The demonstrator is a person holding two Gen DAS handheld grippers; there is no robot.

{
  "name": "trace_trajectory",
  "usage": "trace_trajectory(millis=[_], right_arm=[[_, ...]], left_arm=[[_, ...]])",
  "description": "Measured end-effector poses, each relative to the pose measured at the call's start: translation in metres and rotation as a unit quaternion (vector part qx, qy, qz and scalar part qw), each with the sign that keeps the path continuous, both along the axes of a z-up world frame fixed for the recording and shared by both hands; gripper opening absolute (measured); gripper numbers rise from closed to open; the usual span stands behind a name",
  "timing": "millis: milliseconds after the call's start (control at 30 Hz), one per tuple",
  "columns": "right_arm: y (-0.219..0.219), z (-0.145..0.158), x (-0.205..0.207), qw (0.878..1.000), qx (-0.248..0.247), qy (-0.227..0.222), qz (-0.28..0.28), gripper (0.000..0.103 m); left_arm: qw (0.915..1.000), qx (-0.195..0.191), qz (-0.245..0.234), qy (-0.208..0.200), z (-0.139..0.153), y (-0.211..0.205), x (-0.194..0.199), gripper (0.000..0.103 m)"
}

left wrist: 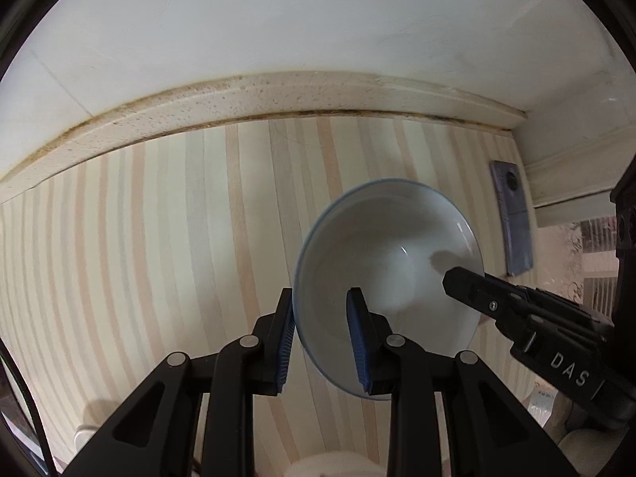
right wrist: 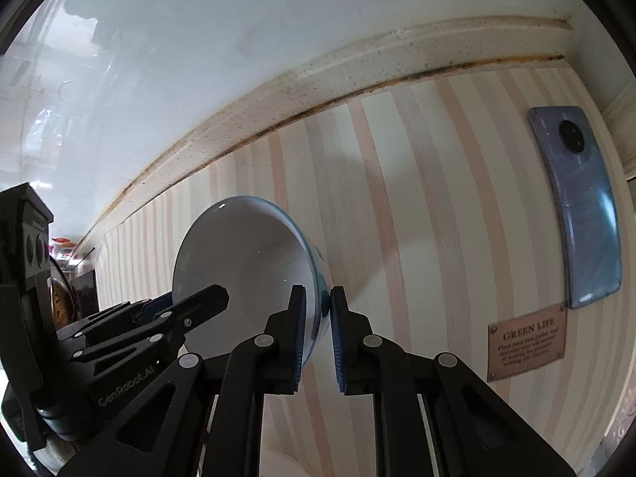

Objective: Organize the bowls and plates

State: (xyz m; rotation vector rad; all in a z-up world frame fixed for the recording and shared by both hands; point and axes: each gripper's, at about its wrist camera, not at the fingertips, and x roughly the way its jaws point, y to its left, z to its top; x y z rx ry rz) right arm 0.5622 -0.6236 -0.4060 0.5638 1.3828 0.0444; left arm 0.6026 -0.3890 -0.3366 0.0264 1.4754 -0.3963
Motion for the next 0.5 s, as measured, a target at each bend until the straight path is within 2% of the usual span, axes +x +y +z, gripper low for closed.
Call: trace_trajectory(millis=[233, 500], right_arm=[[0.009, 0.052, -0.034, 1.0, -0.002, -0.025, 0.0, 0.014], [0.031, 0.103, -0.098, 0.999, -0.002, -0.046, 0.011, 0.014]], left_arm=[[0.9995, -0.016, -0.015, -0.024, 0.046, 0.017, -0.038, 0.023], [0.9987, -0.024, -0.026, -0.035, 0.076, 0.039, -0.092, 0.023]])
